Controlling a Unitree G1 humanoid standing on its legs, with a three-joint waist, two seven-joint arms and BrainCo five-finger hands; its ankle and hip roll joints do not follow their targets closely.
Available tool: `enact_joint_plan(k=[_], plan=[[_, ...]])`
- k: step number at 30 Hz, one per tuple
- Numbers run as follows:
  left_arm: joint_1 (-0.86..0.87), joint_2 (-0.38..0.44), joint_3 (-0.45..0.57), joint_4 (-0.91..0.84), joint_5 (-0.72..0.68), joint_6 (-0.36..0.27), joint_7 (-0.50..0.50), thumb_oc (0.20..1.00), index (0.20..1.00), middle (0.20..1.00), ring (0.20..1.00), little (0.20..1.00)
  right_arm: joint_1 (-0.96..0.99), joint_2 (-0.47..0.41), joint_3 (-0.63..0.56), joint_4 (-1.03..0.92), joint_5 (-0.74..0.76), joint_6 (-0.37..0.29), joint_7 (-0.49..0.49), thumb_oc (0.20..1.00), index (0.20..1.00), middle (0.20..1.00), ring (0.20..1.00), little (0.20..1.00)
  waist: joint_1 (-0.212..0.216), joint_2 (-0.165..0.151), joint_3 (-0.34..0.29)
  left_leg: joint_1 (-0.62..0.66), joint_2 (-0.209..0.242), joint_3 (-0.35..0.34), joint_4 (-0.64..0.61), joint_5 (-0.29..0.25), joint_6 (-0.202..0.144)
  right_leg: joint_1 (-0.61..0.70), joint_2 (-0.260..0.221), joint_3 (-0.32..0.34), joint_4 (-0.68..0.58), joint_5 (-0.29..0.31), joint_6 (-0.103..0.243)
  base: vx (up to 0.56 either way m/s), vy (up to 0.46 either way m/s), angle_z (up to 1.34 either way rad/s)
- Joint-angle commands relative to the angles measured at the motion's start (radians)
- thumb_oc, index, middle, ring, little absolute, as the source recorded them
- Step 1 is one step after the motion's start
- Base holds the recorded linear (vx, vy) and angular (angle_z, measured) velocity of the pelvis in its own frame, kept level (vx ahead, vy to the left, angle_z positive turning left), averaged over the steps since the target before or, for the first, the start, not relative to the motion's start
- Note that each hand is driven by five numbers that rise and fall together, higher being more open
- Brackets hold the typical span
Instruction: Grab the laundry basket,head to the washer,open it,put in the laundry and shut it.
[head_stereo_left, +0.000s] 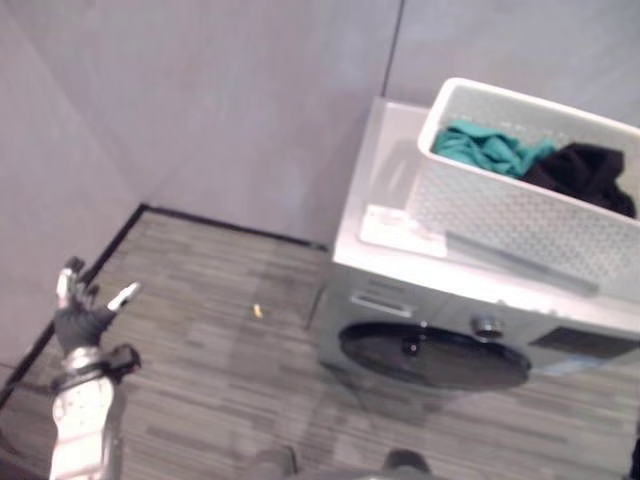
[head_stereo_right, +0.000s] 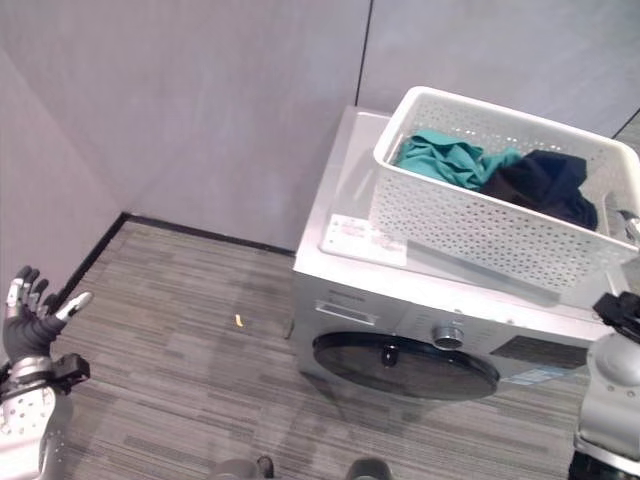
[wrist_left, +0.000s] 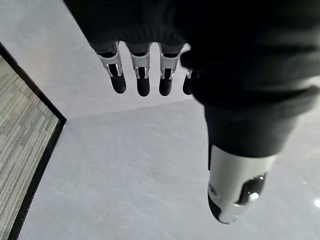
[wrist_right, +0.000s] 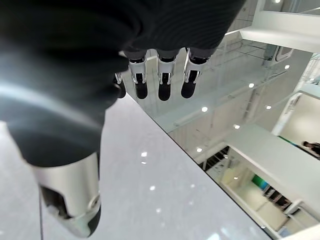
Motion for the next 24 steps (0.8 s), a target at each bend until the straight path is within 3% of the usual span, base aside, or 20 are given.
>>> enact_joint_plan(k=[1,4,6,8,10,12,13,14,16,17,18,24], plan=[[-0.001,0.075,0.028,-0.069,0.011,-0.049,0.025,1.000,1.000,1.000,1.000,1.000,-0.029,-0.040,-0.038,-0.010,-0.038,-0.008,-0.011,1.000,1.000,1.000,1.000,1.000,0.018,-0.023,-0.085,0.040,-0.078,-0.005,-0.151,0.033,0.102,0.066,-0.055,0.023,0.015,0.124,0.025,-0.11,-0.183,-0.12],[-0.009,0.073,0.022,-0.063,0.007,-0.050,0.035,1.000,1.000,1.000,1.000,1.000,-0.016,-0.033,-0.038,-0.016,-0.047,-0.009,-0.016,1.000,1.000,1.000,1.000,1.000,0.016,-0.036,-0.078,0.012,-0.059,-0.014,-0.143,0.056,0.082,0.078,-0.031,0.067,-0.014,0.096,0.033,-0.18,-0.289,-0.02],[-0.003,0.064,0.014,-0.066,0.001,-0.053,0.035,1.000,1.000,1.000,1.000,1.000,0.004,-0.030,-0.059,-0.048,-0.053,-0.021,-0.014,1.000,1.000,1.000,1.000,1.000,0.014,-0.047,-0.066,-0.020,-0.021,-0.016,-0.132,0.084,0.051,0.096,0.008,0.079,-0.058,-0.010,0.013,-0.23,-0.416,-0.12],[-0.001,0.052,0.007,-0.070,-0.008,-0.050,0.032,1.000,1.000,1.000,1.000,1.000,0.012,-0.030,-0.065,-0.082,-0.065,-0.034,-0.014,1.000,1.000,1.000,1.000,1.000,0.021,-0.057,-0.052,-0.046,0.019,-0.013,-0.122,0.116,0.020,0.118,0.035,0.041,-0.101,-0.077,-0.009,-0.20,-0.380,-0.07],[0.001,0.038,-0.002,-0.074,-0.021,-0.050,0.029,1.000,1.000,1.000,1.000,1.000,0.020,-0.032,-0.077,-0.116,-0.083,-0.043,-0.019,1.000,1.000,1.000,1.000,1.000,0.019,-0.056,-0.030,-0.085,0.061,-0.020,-0.122,0.174,-0.014,0.136,0.072,0.004,-0.155,-0.097,-0.035,-0.28,-0.389,0.08],[-0.023,0.019,-0.034,-0.070,-0.036,-0.048,0.035,1.000,1.000,1.000,1.000,1.000,0.032,-0.044,-0.075,-0.146,-0.119,-0.046,-0.040,1.000,1.000,1.000,1.000,1.000,0.012,-0.047,0.006,-0.155,0.106,-0.019,-0.168,0.294,-0.061,0.148,0.126,-0.033,-0.212,-0.104,-0.055,-0.44,-0.408,0.37],[-0.038,0.014,-0.053,-0.067,-0.037,-0.051,0.043,1.000,1.000,1.000,1.000,1.000,0.033,-0.043,-0.068,-0.153,-0.124,-0.045,-0.048,1.000,1.000,1.000,1.000,1.000,0.007,-0.044,0.020,-0.177,0.113,-0.011,-0.182,0.329,-0.072,0.143,0.139,-0.047,-0.216,-0.097,-0.064,-0.45,-0.306,1.06],[-0.056,0.010,-0.072,-0.064,-0.040,-0.054,0.048,1.000,1.000,1.000,1.000,1.000,0.032,-0.043,-0.050,-0.162,-0.122,-0.046,-0.049,1.000,1.000,1.000,1.000,1.000,-0.004,-0.047,0.031,-0.188,0.114,-0.004,-0.183,0.331,-0.072,0.129,0.144,-0.059,-0.217,-0.087,-0.071,-0.33,-0.159,1.26],[-0.063,0.002,-0.089,-0.060,-0.035,-0.057,0.051,1.000,1.000,1.000,1.000,1.000,0.030,-0.026,-0.020,-0.187,-0.126,-0.061,-0.044,1.000,1.000,1.000,1.000,1.000,-0.028,-0.057,0.028,-0.156,0.112,0.002,-0.148,0.268,-0.058,0.103,0.131,-0.081,-0.224,-0.065,-0.070,-0.27,-0.054,0.73],[-0.055,-0.002,-0.102,-0.056,-0.025,-0.059,0.047,1.000,1.000,1.000,1.000,1.000,0.028,-0.019,0.020,-0.199,-0.139,-0.079,-0.037,1.000,1.000,1.000,1.000,1.000,-0.038,-0.060,0.015,-0.096,0.118,-0.013,-0.111,0.201,-0.057,0.082,0.119,-0.081,-0.235,-0.049,-0.067,-0.26,0.020,0.16],[-0.043,-0.010,-0.104,-0.043,-0.017,-0.061,0.049,1.000,1.000,1.000,1.000,1.000,0.047,0.000,0.056,-0.200,-0.146,-0.089,-0.022,1.000,1.000,1.000,1.000,1.000,-0.046,-0.051,0.001,-0.035,0.131,-0.036,-0.106,0.175,-0.053,0.062,0.128,-0.069,-0.249,-0.035,-0.065,-0.18,0.029,-0.06],[0.029,-0.050,-0.102,0.014,-0.020,-0.060,0.051,1.000,1.000,1.000,1.000,1.000,0.279,0.049,0.052,-0.142,-0.131,-0.091,0.031,1.000,1.000,1.000,1.000,1.000,-0.099,-0.007,-0.041,0.045,0.162,0.020,-0.254,0.210,-0.075,0.084,0.152,-0.078,-0.301,-0.018,-0.051,-0.02,0.078,0.06]])
